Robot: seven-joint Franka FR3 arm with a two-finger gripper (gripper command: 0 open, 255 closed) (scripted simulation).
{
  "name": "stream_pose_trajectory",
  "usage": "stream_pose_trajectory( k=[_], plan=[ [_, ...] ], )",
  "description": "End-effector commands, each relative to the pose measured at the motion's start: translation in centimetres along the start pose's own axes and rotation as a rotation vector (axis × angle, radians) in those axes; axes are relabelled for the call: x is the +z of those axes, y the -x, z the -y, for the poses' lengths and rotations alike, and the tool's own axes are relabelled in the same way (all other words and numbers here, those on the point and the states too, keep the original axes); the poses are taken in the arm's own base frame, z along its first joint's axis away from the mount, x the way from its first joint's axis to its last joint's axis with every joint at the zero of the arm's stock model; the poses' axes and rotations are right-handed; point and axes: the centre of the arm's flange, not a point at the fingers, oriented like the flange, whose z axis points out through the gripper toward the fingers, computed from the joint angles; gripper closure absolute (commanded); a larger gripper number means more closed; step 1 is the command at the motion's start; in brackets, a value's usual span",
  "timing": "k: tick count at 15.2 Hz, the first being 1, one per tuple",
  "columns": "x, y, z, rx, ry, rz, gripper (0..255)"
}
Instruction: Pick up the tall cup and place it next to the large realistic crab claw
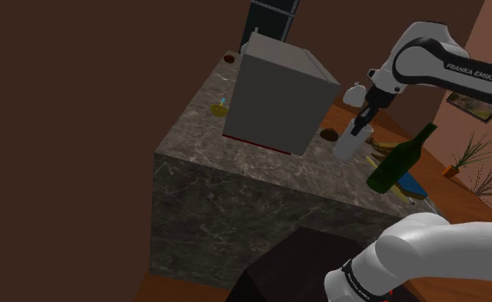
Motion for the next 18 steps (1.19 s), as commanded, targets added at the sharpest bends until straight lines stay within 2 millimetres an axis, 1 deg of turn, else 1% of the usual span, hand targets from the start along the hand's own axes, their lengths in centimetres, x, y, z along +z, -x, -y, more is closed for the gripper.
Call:
stream_pose_trajectory(
  k=[1, 18],
  plan=[
    [-1.2, -0.1, -0.1, 0.0, 0.0, 0.0, 255],
    [-10.1, -0.2, -0.9, 0.0, 0.0, 0.0, 255]
  ],
)
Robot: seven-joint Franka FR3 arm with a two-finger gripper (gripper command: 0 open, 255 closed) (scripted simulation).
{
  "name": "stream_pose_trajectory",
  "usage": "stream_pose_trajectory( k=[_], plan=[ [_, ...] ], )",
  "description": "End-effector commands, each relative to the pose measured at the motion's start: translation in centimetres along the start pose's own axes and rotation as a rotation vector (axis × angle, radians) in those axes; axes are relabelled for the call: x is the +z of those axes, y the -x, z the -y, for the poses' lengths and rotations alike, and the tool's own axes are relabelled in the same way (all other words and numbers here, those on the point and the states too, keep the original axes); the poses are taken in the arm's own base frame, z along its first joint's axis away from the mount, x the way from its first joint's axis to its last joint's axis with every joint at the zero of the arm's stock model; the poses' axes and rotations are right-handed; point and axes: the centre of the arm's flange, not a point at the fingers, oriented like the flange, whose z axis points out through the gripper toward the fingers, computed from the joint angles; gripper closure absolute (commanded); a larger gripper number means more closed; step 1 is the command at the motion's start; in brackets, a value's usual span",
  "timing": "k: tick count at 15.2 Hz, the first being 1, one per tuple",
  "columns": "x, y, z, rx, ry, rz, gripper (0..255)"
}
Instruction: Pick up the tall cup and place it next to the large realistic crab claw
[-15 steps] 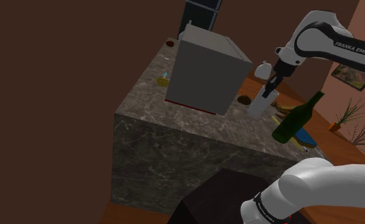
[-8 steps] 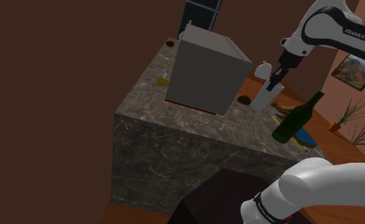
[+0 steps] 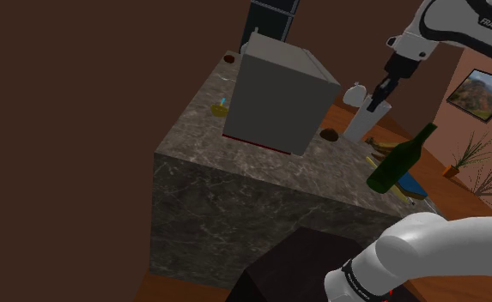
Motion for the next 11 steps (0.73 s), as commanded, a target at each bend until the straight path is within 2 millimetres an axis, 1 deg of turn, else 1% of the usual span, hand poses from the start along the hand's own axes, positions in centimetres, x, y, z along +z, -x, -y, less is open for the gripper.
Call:
stream_pose_trajectory(
  k=[1, 6, 11],
  plan=[
    [-1.0, 0.0, -0.1, 0.0, 0.0, 0.0, 255],
    [-3.5, 0.0, -0.3, 0.0, 0.0, 0.0, 255],
    [-2.2, -0.1, -6.8, 0.0, 0.0, 0.0, 255]
  ],
)
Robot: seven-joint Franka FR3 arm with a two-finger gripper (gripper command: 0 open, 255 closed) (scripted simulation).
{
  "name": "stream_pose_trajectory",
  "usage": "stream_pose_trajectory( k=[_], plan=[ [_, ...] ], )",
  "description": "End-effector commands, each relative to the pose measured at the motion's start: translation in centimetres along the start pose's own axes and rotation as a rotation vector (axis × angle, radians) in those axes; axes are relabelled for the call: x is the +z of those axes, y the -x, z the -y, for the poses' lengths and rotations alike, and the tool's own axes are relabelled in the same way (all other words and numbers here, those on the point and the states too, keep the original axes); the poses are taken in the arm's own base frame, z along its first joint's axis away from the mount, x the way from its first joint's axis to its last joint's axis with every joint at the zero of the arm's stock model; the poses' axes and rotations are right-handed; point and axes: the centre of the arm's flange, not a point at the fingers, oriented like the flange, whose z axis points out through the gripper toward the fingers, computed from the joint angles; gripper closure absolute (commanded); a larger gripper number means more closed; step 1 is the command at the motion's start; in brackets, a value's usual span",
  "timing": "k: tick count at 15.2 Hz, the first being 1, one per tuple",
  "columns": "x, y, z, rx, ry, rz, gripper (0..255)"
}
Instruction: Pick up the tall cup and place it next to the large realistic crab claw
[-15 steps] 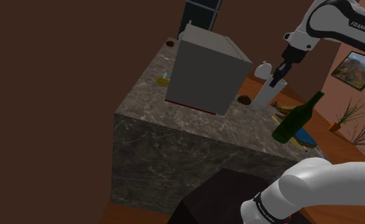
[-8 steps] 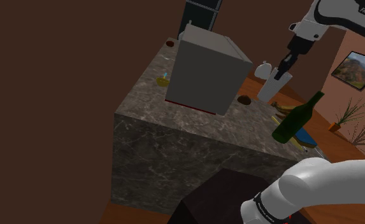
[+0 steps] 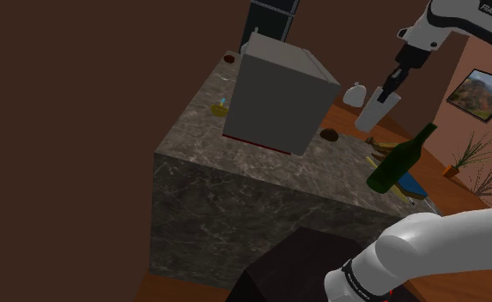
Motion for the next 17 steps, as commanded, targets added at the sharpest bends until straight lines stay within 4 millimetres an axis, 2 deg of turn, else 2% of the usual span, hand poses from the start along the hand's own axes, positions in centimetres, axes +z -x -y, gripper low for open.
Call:
stream_pose_trajectory(
  k=[1, 17],
  plan=[
    [0.6, -0.2, -2.5, -0.001, 0.001, 0.0, 255],
    [4.7, -0.3, -23.2, -0.001, 0.001, 0.0, 255]
  ],
)
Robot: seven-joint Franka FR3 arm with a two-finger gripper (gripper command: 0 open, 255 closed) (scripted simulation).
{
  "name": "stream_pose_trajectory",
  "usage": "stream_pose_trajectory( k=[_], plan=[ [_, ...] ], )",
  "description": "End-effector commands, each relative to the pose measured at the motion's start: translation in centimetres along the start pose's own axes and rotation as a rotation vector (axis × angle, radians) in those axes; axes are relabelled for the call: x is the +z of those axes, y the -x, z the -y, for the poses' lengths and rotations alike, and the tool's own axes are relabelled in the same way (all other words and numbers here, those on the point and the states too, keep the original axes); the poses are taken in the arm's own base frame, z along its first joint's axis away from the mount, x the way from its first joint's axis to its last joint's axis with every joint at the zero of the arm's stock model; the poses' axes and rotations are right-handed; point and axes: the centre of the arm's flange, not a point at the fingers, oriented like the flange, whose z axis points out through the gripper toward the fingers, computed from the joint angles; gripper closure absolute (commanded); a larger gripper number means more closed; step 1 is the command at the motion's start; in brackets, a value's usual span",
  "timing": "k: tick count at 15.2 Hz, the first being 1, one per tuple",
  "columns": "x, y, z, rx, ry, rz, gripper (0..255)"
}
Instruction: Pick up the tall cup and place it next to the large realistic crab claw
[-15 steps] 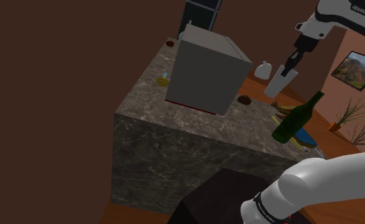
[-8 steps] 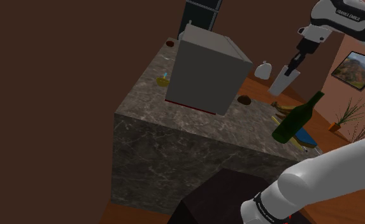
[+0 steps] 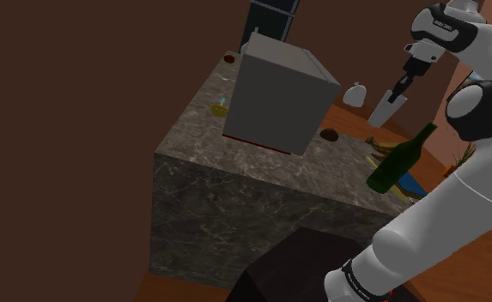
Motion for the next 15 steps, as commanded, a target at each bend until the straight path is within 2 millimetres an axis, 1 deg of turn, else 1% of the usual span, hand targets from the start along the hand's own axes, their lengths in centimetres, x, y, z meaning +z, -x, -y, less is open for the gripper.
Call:
stream_pose_trajectory(
  k=[1, 6, 7, 15],
  plan=[
    [0.6, -0.1, -2.8, -0.003, 0.002, 0.0, 255],
    [1.9, -0.1, -9.3, -0.003, 0.002, 0.0, 255],
    [2.0, -0.1, -9.9, -0.003, 0.002, 0.0, 255],
    [6.2, -0.1, -9.6, -0.003, 0.002, 0.0, 255]
  ],
)
